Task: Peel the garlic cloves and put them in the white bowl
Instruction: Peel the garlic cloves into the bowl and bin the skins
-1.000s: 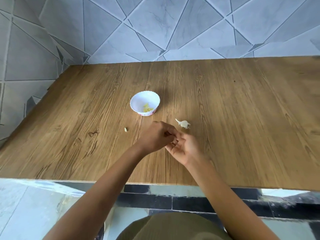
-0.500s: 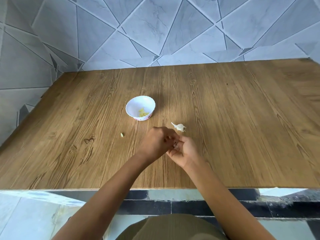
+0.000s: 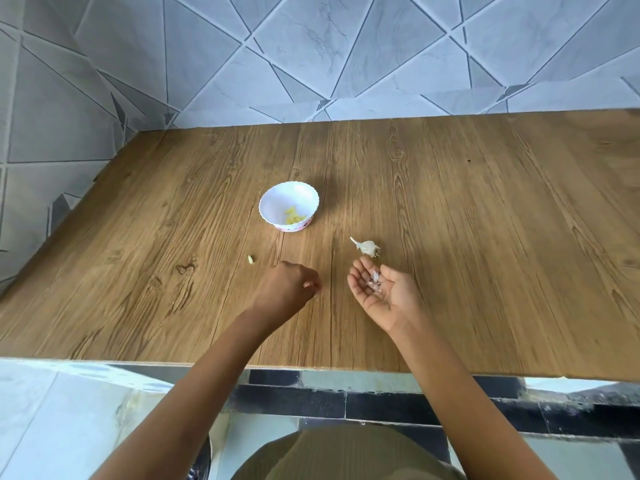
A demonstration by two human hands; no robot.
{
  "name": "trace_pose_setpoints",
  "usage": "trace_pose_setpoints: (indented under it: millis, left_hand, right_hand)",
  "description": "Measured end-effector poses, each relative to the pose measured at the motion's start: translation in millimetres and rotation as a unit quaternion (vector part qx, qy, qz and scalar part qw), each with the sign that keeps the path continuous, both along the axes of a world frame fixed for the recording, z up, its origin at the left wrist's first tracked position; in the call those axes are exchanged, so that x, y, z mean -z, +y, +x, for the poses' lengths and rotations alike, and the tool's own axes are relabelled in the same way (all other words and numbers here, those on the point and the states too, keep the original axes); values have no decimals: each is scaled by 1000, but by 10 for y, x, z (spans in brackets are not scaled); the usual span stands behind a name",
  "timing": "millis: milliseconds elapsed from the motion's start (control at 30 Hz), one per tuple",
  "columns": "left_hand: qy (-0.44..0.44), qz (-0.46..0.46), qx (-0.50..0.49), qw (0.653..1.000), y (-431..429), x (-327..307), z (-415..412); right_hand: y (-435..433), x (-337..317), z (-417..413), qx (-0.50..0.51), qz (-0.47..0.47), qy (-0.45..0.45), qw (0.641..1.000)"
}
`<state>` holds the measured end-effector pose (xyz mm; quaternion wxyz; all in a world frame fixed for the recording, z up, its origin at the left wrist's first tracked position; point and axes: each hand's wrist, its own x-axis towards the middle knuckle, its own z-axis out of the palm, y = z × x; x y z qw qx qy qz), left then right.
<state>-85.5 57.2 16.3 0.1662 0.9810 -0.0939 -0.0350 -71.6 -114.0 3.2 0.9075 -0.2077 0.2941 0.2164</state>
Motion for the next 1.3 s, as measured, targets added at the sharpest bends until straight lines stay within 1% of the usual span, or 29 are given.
trace_pose_setpoints:
  millis: [167, 267, 333, 400, 433, 467, 500, 533, 567, 600, 633, 667, 733, 800, 833, 867, 967, 1100, 1133, 1200, 1300]
  left_hand:
    - [12, 89, 48, 995, -10, 77, 1]
    - [-16, 155, 106, 982, -39, 76, 9]
    - [-36, 165, 122, 978, -36, 96, 11]
    - [-44, 144, 124, 981, 1, 150, 58]
    - [-33, 120, 119, 985, 36, 172, 88]
    - [-15, 72, 108, 991, 68, 179, 122]
    - [-3, -1, 96, 995, 94, 175, 163]
    - [-3, -77, 80, 994, 108, 145, 197]
    - [-10, -134, 65, 989, 104, 96, 218]
    - [-17, -163, 60, 985, 81, 28, 226]
    - [-28, -165, 73, 983, 40, -35, 229]
    - [-42, -142, 98, 984, -7, -77, 232]
    - [-57, -49, 138, 988, -119, -114, 226]
    - [-68, 38, 131, 988, -185, -92, 228]
    - [-76, 56, 121, 988, -207, -82, 221]
    - [-83, 50, 108, 989, -223, -72, 216]
    - [-92, -15, 71, 993, -233, -90, 190]
    - [-84, -27, 84, 993, -210, -96, 185]
    - [-83, -49, 82, 992, -198, -89, 188]
    - [-83, -126, 74, 986, -156, -68, 207]
    - [-64, -246, 67, 965, -100, -83, 182]
  right_hand:
    - [-11, 25, 0, -3, 1, 6, 1000]
    - [-4, 29, 3, -7, 2, 4, 1000]
    - [13, 31, 4, -10, 1, 4, 1000]
    - [25, 23, 6, -15, -2, 6, 1000]
    - [41, 17, 6, -19, -2, 6, 1000]
    - [55, 15, 4, -22, -2, 6, 1000]
    - [67, 16, 7, -26, -5, 4, 1000]
    - [82, 14, 10, -31, -8, 2, 999]
    - [100, 11, 13, -38, -12, 1, 999]
    - [125, -3, 18, -44, -14, -1, 999]
    - [149, -12, 22, -50, -16, -1, 999]
    - [177, -25, 28, -55, -17, -1, 998]
    - [226, -29, 41, -61, -19, 5, 998]
    - [258, -26, 51, -55, -19, 13, 998]
    - [261, -21, 54, -49, -18, 15, 999]
    - [260, -20, 58, -45, -14, 14, 999]
    - [246, -20, 64, -42, -11, 9, 999]
    - [248, 4, 80, -31, -20, 6, 999]
    - [252, 1, 80, -32, -23, 5, 999]
    - [254, -10, 73, -33, -29, -1, 999]
    - [262, -40, 43, -38, -36, -12, 999]
